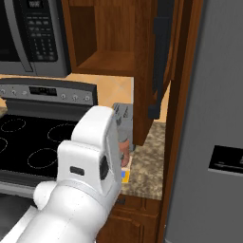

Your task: Pick the honey bottle and place it on the digital scale for weighing, and close the cabinet.

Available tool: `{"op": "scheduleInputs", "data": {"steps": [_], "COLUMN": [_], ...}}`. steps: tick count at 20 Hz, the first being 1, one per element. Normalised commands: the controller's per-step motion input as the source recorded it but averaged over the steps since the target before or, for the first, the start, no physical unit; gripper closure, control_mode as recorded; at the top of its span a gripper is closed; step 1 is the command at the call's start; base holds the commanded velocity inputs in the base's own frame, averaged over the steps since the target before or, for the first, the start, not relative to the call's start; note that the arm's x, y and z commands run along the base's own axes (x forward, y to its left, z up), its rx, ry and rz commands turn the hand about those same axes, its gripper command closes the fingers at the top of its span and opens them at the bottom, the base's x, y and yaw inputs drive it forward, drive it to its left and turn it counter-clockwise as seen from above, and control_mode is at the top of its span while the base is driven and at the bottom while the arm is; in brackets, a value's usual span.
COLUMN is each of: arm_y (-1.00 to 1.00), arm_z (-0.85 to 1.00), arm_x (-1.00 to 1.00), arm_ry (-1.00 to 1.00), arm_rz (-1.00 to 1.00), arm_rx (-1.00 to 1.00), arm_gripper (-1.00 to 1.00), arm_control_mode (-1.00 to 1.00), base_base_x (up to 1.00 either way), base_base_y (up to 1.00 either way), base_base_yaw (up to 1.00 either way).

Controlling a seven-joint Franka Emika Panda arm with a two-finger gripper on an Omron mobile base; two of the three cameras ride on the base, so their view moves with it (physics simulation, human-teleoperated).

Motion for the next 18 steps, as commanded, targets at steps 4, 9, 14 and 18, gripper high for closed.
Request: {"op": "scheduleInputs", "data": {"steps": [4, 9, 14, 18], "arm_y": [-0.39, -0.45, -0.32, -0.04], "arm_z": [-0.2, -0.16, -0.15, -0.03], "arm_x": [0.69, 0.5, 0.51, 0.61], "arm_ry": [0.0, 0.0, 0.0, 0.0], "arm_rz": [0.09, 0.07, 0.05, 0.01], "arm_rx": [0.1, 0.08, 0.01, 0.0], "arm_gripper": [-1.0, -1.0, -1.0, -1.0], "arm_control_mode": [-1.0, -1.0, -1.0, -1.0], "base_base_x": [0.0, 0.0, 0.0, 0.0], "base_base_y": [0.0, 0.0, 0.0, 0.0], "base_base_yaw": [0.0, 0.0, 0.0, 0.0]}}
